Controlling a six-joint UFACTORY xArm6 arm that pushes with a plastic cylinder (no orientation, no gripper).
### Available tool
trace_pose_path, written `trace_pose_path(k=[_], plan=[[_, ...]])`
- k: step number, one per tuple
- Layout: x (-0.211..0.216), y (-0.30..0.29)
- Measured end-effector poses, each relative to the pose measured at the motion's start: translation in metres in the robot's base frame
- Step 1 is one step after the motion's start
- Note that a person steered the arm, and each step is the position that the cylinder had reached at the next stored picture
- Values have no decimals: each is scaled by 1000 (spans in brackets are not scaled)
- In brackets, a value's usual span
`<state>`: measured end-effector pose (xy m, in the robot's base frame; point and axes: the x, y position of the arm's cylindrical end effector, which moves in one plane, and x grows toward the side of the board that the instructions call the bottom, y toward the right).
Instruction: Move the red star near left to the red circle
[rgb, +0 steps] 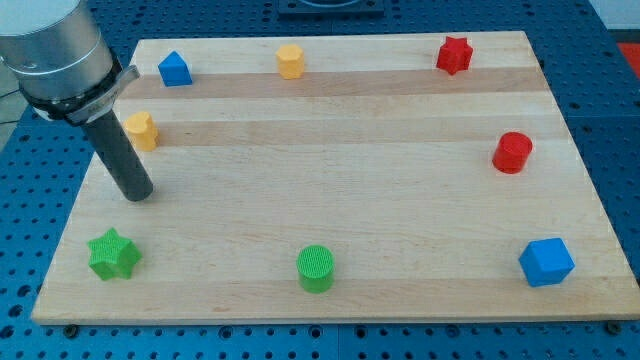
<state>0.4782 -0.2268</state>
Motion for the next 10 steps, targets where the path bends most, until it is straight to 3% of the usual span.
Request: trace_pose_path(k=[5, 6, 7, 10], plan=[[-6, -2], [-6, 26], [-8, 97], [-5, 136]])
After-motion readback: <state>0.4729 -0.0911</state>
